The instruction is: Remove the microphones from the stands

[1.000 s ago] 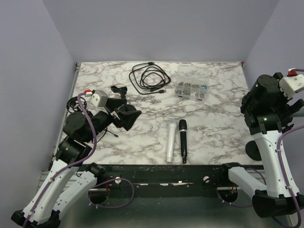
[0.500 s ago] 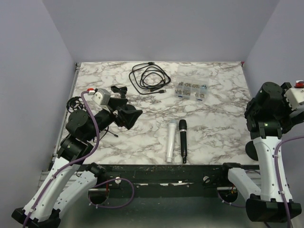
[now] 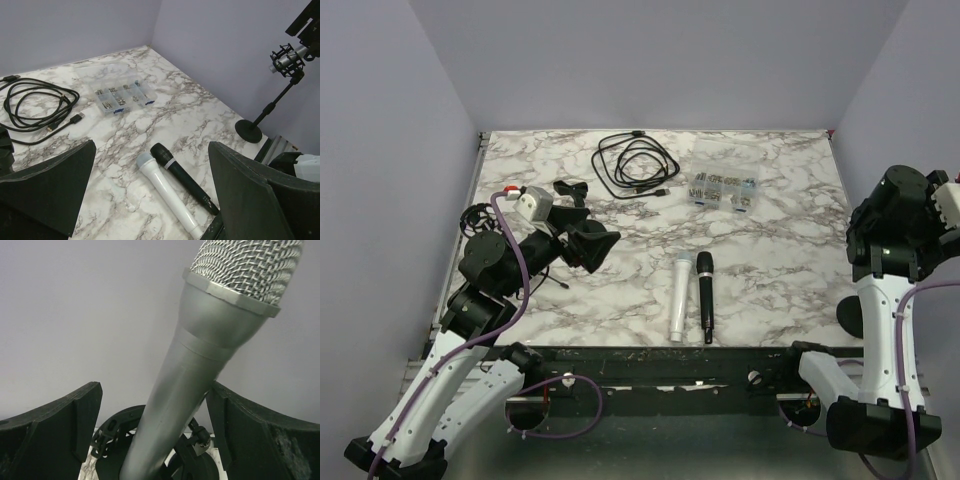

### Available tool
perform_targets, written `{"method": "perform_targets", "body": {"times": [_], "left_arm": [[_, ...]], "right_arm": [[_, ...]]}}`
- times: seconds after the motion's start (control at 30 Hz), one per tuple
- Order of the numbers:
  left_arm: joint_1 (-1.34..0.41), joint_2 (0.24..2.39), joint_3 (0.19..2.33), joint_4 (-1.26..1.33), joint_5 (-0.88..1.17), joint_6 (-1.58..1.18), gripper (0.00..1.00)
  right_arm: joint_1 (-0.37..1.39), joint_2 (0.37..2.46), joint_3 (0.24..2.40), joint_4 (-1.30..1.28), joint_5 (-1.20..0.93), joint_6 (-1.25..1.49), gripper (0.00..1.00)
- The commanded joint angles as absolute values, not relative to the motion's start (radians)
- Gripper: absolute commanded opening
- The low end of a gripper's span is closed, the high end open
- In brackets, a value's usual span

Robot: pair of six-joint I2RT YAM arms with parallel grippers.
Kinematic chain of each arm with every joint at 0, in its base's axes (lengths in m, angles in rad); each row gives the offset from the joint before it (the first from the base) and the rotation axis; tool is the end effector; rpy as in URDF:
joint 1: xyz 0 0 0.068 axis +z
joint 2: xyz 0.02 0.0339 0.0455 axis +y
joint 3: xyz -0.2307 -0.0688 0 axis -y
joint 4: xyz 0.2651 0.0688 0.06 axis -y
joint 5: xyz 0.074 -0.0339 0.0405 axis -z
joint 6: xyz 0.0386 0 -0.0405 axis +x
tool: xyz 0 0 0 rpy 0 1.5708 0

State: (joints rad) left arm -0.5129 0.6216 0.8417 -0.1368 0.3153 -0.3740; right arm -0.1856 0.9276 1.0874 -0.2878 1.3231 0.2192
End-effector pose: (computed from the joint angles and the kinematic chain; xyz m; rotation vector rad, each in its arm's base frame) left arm 0.1583 -0.1029 0.3735 0.3731 1.5210 -0.9413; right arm 0.2060 -0.0767 0.3889 1.2338 1.1914 -1.0807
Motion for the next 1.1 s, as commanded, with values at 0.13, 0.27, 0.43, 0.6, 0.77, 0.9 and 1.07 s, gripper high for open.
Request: {"method": "perform_targets", "body": {"times": [0.13,0.27,0.43,0.6,0.77,0.9,1.07], "left_arm": [[-0.52,0.636,0.838,-0.133,0.316,-0.368,0.98],[-0.52,0.648,0.838,-0.13,0.33,-0.368,0.99],[-0.52,0.661,0.838,-0.131,0.334,-0.37,0.99],[-0.52,0.674,0.841,-0.135,0.334,-0.37,0.98],[-0.52,0.681,0.842,-0.136,0.337,-0.371,0.99],[-0.52,0.681,0.842,-0.135,0.339,-0.373,0.99],[-0.52,0.69,0.844,-0.138,0.333,-0.372,0.98]], "right_arm": [[-0.212,0.926,1.098,-0.249,1.287,0.252,0.79],[-0.213,0.877,1.062,-0.138,1.281,0.16,0.61],[-0.212,0.863,1.077,-0.111,1.279,0.108,0.47],[-0.212,0.866,1.112,-0.094,1.277,0.065,0.31],[-0.212,0.857,1.147,0.016,1.218,-0.08,0.21],[-0.213,0.858,1.251,0.003,1.104,-0.102,0.05],[-0.212,0.881,1.463,-0.248,0.742,0.059,0.01]]}}
